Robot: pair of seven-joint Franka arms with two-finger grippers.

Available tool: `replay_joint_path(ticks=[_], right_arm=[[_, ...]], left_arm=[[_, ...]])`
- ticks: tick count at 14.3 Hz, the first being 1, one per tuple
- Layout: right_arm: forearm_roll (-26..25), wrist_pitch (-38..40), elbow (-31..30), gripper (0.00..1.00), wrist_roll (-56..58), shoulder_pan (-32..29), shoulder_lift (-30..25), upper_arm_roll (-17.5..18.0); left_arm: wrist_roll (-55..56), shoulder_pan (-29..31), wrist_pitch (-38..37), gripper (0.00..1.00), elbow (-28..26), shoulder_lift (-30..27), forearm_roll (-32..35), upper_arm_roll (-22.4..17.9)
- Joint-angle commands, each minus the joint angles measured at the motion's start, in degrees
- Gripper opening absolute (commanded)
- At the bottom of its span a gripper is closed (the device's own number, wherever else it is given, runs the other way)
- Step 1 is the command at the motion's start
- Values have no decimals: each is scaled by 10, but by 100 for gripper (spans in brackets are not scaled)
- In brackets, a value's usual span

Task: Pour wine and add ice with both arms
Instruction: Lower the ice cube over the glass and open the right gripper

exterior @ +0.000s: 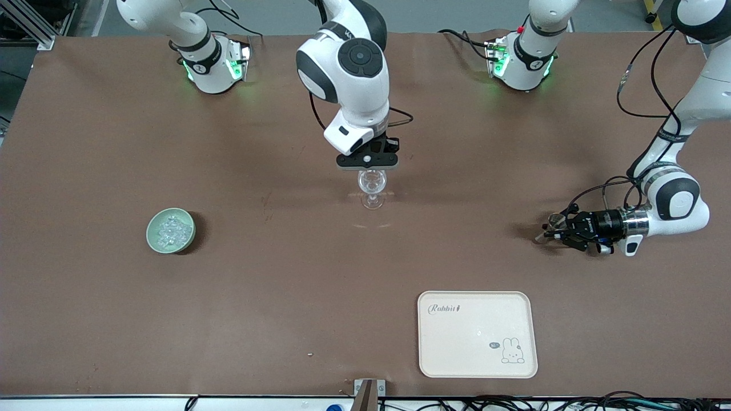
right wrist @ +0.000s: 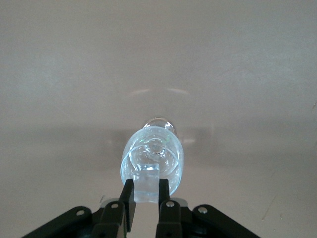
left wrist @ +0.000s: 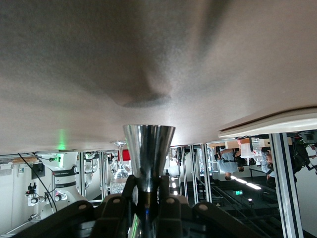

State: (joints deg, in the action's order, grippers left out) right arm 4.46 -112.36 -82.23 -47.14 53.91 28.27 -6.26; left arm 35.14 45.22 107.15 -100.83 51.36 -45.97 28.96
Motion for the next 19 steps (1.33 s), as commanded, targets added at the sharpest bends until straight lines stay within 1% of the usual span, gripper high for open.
replay_joint_path(ticks=[1,5,7,11,12,13,14,15,16,17,18,19], right_arm=[[13,0,8,0,-5,15,14,-5],[12,-6,1,0,-4,13,14,-5],[11,-6,-1,1,-4,10,14,-6],[10,-5,-2,2,-3,8,14,-6],[9,-5,-5,2,-3,8,14,-6],[8,-5,-6,5,-3,8,14,-6],[8,-5,-6,11,-3,8,14,-6],[6,-4,-6,21,-3,8,14,-6],[5,-4,-6,43,-2,8,14,-7],[3,-5,-6,69,-1,8,14,-7],[3,-5,-6,78,-1,9,14,-7],[2,-5,-6,87,-1,9,14,-7]], left_arm=[[36,-11,-14,1,14,6,10,-2],[34,-16,-14,1,13,9,24,-12],[31,-14,-14,1,13,15,26,-12],[51,-14,-17,1,15,5,25,-8],[65,-14,-22,1,24,5,24,-6],[76,-16,-39,1,40,5,24,-5],[94,-25,-49,1,61,8,19,0],[107,-42,-49,1,80,10,13,0],[121,-60,-48,1,99,11,4,0],[137,-72,-48,1,113,14,-17,-1],[149,-90,-47,1,119,14,-38,-1],[157,-111,-46,1,137,13,-57,-6]])
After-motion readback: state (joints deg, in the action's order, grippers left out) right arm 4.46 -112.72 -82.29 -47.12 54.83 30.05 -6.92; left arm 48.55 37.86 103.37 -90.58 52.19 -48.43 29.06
